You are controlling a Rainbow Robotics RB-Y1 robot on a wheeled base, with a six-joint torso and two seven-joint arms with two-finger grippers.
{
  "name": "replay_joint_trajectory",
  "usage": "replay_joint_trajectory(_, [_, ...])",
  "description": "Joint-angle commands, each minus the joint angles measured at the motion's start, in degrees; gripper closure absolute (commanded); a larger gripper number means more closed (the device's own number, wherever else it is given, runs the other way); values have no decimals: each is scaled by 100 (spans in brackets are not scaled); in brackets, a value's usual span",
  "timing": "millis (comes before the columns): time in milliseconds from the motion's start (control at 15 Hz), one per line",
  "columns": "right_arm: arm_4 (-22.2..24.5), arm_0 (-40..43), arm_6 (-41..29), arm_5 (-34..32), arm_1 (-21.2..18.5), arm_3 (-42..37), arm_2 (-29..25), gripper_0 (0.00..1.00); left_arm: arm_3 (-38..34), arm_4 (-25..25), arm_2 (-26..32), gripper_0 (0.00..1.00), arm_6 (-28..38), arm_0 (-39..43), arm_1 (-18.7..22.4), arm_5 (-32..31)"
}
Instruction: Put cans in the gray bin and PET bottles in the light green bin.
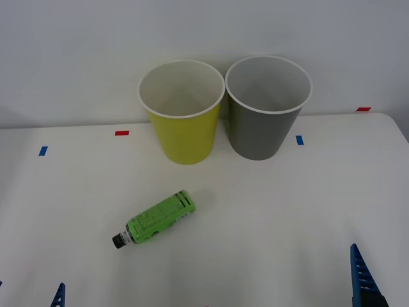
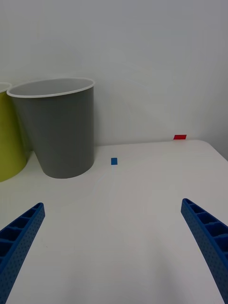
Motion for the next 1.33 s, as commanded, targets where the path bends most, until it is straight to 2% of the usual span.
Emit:
replay_joint_trajectory(67, [0, 0, 0, 0, 0, 0, 0, 0, 0, 0, 0, 3, 0, 0, 0, 0])
replay_joint_trajectory(1333, [0, 0, 0, 0, 0, 0, 0, 0, 0, 0, 0, 3, 0, 0, 0, 0])
